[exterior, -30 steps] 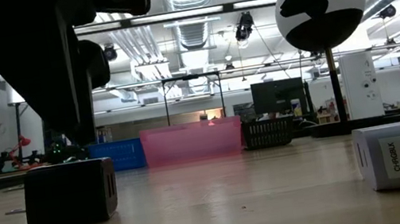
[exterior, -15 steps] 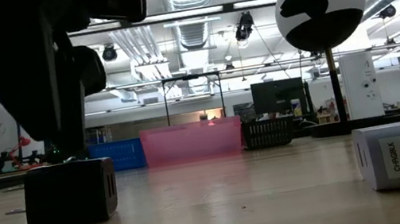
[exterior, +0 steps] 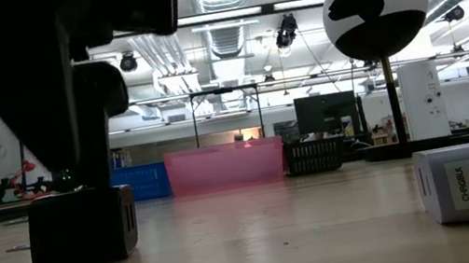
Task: Pick and place items into bin
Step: Put the black charger adapter into the blue bin
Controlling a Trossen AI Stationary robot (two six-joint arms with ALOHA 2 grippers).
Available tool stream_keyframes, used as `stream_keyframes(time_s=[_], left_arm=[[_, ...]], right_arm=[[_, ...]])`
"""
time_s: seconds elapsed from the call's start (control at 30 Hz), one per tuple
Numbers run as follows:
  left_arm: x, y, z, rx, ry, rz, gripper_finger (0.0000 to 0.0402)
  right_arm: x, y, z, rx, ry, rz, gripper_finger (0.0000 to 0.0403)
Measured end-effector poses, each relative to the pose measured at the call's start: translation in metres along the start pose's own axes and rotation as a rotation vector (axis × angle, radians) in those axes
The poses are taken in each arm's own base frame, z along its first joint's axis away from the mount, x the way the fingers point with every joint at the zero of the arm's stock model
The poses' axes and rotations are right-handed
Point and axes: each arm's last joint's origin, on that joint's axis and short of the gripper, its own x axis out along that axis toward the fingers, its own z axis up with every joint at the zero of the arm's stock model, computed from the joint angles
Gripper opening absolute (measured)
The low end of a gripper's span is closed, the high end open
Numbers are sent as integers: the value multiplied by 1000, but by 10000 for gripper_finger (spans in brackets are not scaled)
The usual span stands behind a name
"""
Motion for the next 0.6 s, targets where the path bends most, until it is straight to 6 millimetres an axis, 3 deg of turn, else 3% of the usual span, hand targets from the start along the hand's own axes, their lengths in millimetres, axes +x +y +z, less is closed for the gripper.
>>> stream_keyframes(time_s=[0.6], left_arm=[[15, 9, -5, -6, -52, -16, 270]], right_arm=[[0, 0, 0, -3, -1, -4, 77]])
